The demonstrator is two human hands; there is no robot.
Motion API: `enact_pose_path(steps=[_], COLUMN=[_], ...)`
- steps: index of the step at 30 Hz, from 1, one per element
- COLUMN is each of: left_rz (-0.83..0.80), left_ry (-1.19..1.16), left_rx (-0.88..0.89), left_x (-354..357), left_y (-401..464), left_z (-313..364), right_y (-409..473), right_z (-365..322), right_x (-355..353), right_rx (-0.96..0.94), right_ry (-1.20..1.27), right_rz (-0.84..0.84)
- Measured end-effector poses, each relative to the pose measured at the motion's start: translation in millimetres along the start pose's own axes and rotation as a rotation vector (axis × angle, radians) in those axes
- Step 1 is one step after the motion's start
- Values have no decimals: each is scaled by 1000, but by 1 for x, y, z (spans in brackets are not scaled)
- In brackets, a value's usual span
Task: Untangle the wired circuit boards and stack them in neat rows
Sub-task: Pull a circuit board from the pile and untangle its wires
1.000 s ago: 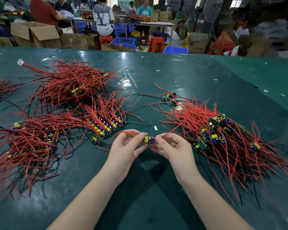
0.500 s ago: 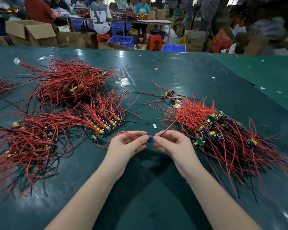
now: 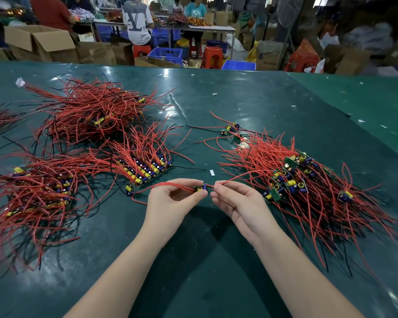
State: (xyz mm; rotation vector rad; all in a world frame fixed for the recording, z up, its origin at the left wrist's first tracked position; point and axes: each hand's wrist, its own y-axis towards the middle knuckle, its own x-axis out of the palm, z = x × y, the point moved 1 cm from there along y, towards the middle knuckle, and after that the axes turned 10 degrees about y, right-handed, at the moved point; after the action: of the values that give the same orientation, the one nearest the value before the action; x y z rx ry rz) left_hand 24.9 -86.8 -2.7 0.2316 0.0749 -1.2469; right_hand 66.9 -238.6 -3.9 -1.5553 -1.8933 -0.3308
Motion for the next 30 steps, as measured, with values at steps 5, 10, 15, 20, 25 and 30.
enact_pose_path(steps=[5,10,15,20,25,30], left_rz=[23,-33,-204,-213,-192,-156], left_ry=[-16,-93,-387,-565,-562,-537], left_rx=[46,-13,-195,-288,-388,-357], left_x=[1,0,-1,-1,-2,-3], left_y=[-1,-1,-1,-1,1,1], left_z=[3,3,3,1,-1,-2], right_y=[0,-3,-5,-2,-1,-1], right_z=[3,3,-1,-8,-7,-5], right_x=[4,8,10,8,3,0], right_rx=[73,82,130,21,-60,-108], right_ry=[171,250,280,116,-23,-150], right_rz=[23,6,-49,-137,-176,-81])
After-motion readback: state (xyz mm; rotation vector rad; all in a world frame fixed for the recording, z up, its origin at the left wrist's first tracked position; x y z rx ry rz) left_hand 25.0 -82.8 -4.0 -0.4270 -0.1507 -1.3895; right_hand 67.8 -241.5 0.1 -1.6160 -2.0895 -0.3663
